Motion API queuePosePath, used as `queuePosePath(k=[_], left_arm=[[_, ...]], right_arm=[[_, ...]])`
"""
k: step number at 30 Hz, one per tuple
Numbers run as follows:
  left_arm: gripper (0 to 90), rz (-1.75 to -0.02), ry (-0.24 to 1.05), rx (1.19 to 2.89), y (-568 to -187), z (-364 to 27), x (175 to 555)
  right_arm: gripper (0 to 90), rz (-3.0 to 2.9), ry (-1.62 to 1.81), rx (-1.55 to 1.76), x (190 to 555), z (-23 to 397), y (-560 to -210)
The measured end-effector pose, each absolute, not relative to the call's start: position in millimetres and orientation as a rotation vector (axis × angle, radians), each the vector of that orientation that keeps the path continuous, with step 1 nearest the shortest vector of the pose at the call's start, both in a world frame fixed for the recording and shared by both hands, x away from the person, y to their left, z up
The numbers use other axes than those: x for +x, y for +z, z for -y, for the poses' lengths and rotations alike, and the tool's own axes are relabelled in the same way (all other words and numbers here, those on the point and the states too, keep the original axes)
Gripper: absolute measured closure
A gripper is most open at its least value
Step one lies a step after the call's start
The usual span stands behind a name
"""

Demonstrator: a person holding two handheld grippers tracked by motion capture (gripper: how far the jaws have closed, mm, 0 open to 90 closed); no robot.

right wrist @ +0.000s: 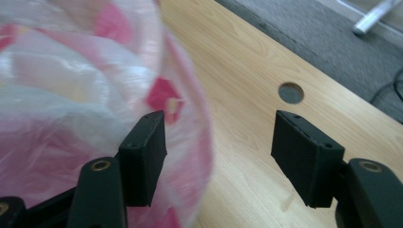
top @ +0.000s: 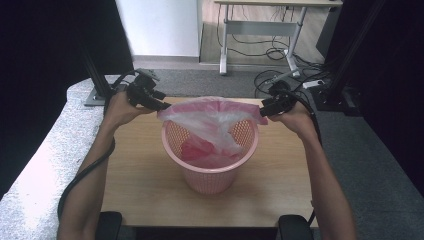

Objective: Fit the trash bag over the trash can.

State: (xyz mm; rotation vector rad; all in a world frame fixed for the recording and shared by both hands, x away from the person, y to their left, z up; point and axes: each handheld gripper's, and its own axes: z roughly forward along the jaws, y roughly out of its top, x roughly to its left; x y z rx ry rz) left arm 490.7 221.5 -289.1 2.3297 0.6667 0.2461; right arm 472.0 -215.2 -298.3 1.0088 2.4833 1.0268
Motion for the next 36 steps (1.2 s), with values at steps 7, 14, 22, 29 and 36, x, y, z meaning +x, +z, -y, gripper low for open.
queuePosePath(k=[7, 14, 22, 29, 36], left_arm=[[33.2, -0.581, 0.177, 2.332, -288, -242, 462], [31.1, -0.493, 0.123, 2.316, -281, -256, 440], [26.2, -0.429, 0.111, 2.315, -267, -263, 414], [17.8, -0.365, 0.123, 2.319, -257, -251, 411], [18.5, -0.298, 0.172, 2.364, -249, -219, 418]], right_arm=[[35.6, -2.512, 1.060, 0.941, 449, 220, -292], [35.0, -2.508, 1.110, 0.905, 429, 232, -278], [35.0, -2.519, 1.101, 0.876, 408, 247, -268], [31.9, -2.538, 1.149, 0.809, 400, 250, -263], [34.2, -2.573, 1.159, 0.712, 403, 229, -266]])
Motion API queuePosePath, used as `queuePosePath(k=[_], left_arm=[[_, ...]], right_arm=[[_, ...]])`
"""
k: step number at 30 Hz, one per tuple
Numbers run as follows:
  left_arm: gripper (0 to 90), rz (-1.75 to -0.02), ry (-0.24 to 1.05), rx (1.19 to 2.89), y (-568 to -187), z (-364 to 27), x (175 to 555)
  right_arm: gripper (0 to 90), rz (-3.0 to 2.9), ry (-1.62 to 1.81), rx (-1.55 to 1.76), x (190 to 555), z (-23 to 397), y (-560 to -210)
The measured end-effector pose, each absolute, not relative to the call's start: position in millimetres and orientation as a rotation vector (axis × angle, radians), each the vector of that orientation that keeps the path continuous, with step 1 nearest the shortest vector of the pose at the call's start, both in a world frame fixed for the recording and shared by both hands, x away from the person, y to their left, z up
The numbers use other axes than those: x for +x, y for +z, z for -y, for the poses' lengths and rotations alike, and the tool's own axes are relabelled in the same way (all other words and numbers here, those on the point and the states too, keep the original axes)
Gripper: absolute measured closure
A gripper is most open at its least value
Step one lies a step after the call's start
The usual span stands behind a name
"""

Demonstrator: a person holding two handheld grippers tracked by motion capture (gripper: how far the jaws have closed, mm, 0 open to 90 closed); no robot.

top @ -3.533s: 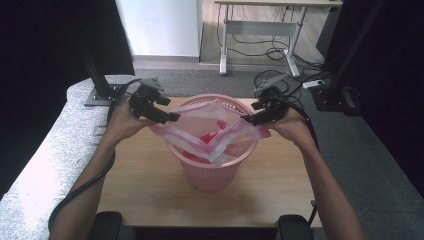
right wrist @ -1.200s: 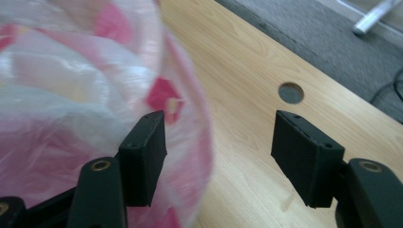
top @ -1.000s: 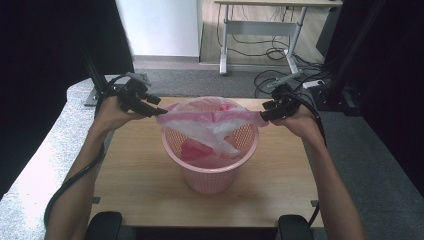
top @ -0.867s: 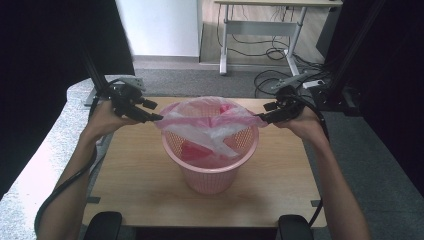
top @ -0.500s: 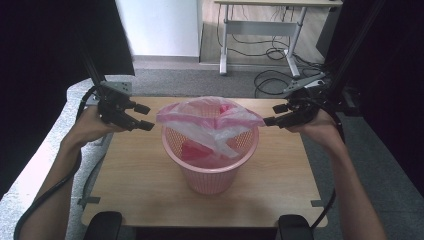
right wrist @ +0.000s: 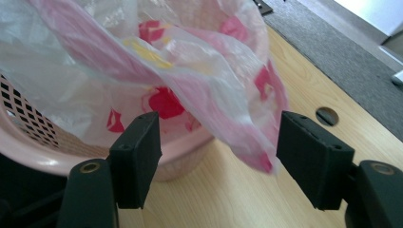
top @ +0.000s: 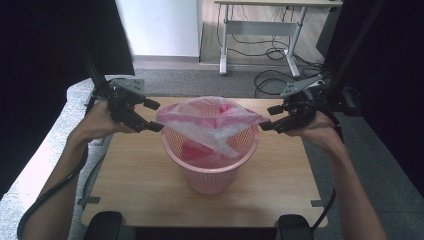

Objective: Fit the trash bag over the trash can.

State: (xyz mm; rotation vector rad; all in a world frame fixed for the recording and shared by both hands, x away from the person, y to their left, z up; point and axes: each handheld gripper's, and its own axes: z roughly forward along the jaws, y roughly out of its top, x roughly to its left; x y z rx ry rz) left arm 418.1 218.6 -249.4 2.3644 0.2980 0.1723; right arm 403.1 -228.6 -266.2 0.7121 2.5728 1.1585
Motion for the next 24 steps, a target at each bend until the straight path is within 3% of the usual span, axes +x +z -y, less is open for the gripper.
queuePosePath(k=[2, 3, 4, 6, 8, 10, 24], left_arm=[[23.0, -0.285, 0.193, 2.379, -248, -212, 420], [28.5, -0.274, 0.187, 2.382, -248, -209, 420], [38.1, -0.260, 0.189, 2.391, -248, -207, 419], [59.3, -0.233, 0.175, 2.430, -249, -203, 417], [75.4, -0.221, 0.169, 2.456, -252, -204, 414], [87.8, -0.224, 0.177, 2.454, -254, -207, 409], [89.0, -0.181, 0.049, 2.400, -300, -244, 382]], right_arm=[[42.2, -2.576, 1.156, 0.692, 404, 223, -266], [51.0, -2.575, 1.162, 0.680, 404, 221, -267], [62.7, -2.587, 1.167, 0.657, 404, 219, -266], [76.9, -2.604, 1.162, 0.601, 400, 215, -267], [86.2, -2.626, 1.151, 0.559, 396, 213, -268], [89.0, -2.656, 1.149, 0.543, 392, 213, -270], [89.5, -2.823, 1.026, 0.545, 366, 217, -308]])
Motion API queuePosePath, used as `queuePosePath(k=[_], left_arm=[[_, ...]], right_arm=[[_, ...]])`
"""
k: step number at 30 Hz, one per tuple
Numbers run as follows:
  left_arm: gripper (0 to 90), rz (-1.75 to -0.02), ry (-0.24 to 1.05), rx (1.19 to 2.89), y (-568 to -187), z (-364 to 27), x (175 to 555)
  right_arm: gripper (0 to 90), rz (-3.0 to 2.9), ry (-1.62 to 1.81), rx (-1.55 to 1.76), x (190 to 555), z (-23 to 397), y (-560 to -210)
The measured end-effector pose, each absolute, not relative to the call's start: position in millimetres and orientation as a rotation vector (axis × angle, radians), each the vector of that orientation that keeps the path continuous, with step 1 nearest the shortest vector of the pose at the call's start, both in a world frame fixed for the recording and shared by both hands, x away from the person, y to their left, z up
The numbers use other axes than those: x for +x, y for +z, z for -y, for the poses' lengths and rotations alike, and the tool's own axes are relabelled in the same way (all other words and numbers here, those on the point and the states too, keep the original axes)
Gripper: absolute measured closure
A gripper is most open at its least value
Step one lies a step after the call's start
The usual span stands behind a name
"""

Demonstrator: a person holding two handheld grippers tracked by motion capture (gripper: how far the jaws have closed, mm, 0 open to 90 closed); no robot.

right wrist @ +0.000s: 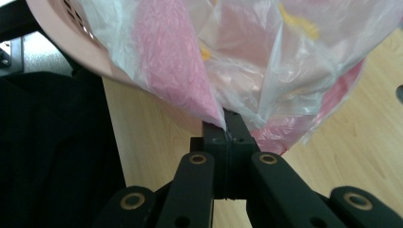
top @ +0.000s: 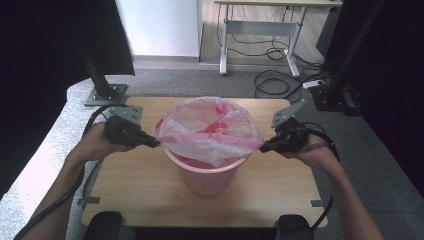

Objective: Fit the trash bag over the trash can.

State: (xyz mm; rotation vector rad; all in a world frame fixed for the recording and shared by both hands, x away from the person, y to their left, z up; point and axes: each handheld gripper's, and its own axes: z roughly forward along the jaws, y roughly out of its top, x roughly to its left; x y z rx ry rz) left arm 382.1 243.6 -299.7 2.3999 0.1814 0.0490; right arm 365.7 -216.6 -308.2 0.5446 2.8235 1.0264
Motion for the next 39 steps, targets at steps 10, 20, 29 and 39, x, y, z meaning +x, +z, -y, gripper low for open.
queuePosePath(k=[10, 20, 29, 39], left_arm=[[89.4, -0.172, 0.067, 2.457, -324, -233, 381], [82.2, -0.152, 0.055, 2.410, -327, -229, 376], [89.8, -0.165, 0.129, 2.432, -344, -221, 373], [88.6, -0.124, 0.065, 2.374, -350, -221, 370]], right_arm=[[89.3, -2.832, 1.108, 0.525, 362, 199, -339], [89.6, -2.788, 1.074, 0.560, 354, 193, -350], [87.6, -2.780, 1.178, 0.551, 349, 191, -358], [89.4, -2.782, 1.181, 0.595, 347, 191, -369]])
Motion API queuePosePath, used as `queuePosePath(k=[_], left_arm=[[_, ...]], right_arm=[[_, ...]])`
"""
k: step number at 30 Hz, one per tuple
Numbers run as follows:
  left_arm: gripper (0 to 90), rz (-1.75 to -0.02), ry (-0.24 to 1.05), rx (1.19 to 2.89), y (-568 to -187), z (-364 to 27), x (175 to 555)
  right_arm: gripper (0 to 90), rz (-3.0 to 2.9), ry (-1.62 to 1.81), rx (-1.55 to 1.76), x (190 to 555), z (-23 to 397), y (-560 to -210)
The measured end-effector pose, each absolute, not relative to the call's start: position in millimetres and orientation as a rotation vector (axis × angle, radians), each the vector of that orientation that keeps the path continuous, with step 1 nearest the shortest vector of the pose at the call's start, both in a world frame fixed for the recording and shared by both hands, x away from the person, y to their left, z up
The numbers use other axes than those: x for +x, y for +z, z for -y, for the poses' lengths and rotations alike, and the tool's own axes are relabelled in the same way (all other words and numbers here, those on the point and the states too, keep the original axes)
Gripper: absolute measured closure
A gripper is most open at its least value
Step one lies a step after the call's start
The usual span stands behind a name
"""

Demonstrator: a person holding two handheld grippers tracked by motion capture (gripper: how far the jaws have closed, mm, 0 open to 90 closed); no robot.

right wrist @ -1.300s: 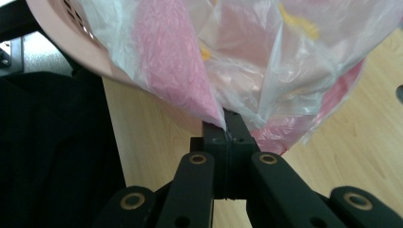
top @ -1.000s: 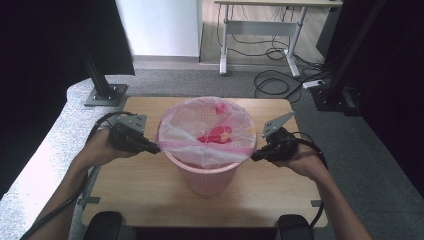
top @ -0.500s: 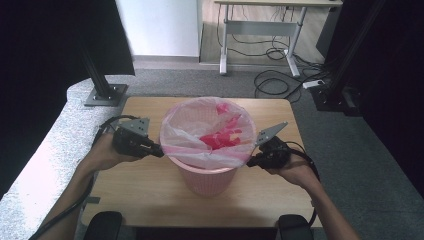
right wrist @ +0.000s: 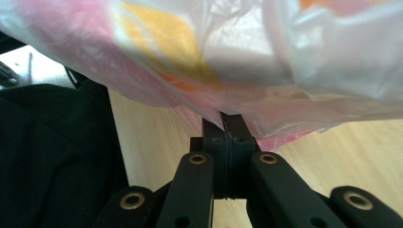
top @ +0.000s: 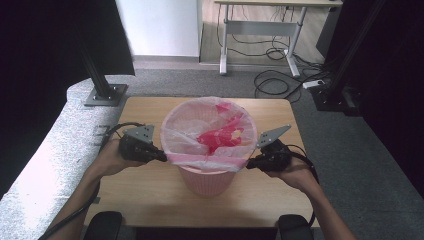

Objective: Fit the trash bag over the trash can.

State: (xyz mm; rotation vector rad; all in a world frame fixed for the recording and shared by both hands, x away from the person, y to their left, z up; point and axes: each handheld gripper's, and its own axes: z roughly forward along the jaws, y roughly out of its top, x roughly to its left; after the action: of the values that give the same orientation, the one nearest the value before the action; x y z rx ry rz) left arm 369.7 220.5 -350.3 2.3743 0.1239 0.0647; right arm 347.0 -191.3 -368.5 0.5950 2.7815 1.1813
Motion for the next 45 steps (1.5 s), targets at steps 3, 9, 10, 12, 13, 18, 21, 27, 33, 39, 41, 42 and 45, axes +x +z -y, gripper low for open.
queuePosePath(k=[3, 9, 10, 12, 13, 18, 21, 27, 33, 39, 41, 42, 45], left_arm=[[89.7, -0.127, 0.068, 2.363, -354, -219, 369], [89.7, -0.148, 0.072, 2.368, -364, -219, 370], [89.7, -0.149, 0.073, 2.373, -363, -218, 370], [89.4, -0.125, 0.056, 2.368, -357, -217, 368], [88.4, -0.112, 0.045, 2.353, -354, -216, 367], [89.6, -0.113, 0.077, 2.360, -356, -215, 363], [89.8, -0.141, 0.107, 2.424, -369, -211, 364], [87.1, -0.137, 0.020, 2.350, -372, -211, 367], [89.3, -0.235, 0.100, 2.452, -390, -211, 371], [88.0, -0.288, 0.105, 2.358, -400, -213, 382], [88.1, -0.324, 0.119, 2.346, -402, -210, 388], [88.0, -0.342, 0.129, 2.337, -404, -210, 391], [84.3, -0.410, 0.126, 2.278, -409, -214, 402]], right_arm=[[89.3, -2.774, 1.199, 0.598, 346, 192, -370], [88.8, -2.775, 1.202, 0.552, 338, 186, -366], [88.9, -2.770, 1.196, 0.561, 337, 187, -366], [89.4, -2.765, 1.207, 0.587, 338, 189, -369], [89.4, -2.762, 1.154, 0.595, 338, 188, -372], [89.3, -2.763, 1.139, 0.604, 340, 186, -384], [86.5, -2.753, 1.184, 0.582, 337, 186, -378], [88.9, -2.739, 1.171, 0.613, 335, 189, -380], [89.3, -2.717, 0.976, 0.725, 347, 194, -403], [89.0, -2.686, 1.110, 0.805, 356, 207, -412], [89.0, -2.664, 1.106, 0.830, 362, 203, -415], [88.9, -2.651, 1.125, 0.831, 366, 201, -417], [87.7, -2.611, 1.172, 0.865, 377, 199, -421]])
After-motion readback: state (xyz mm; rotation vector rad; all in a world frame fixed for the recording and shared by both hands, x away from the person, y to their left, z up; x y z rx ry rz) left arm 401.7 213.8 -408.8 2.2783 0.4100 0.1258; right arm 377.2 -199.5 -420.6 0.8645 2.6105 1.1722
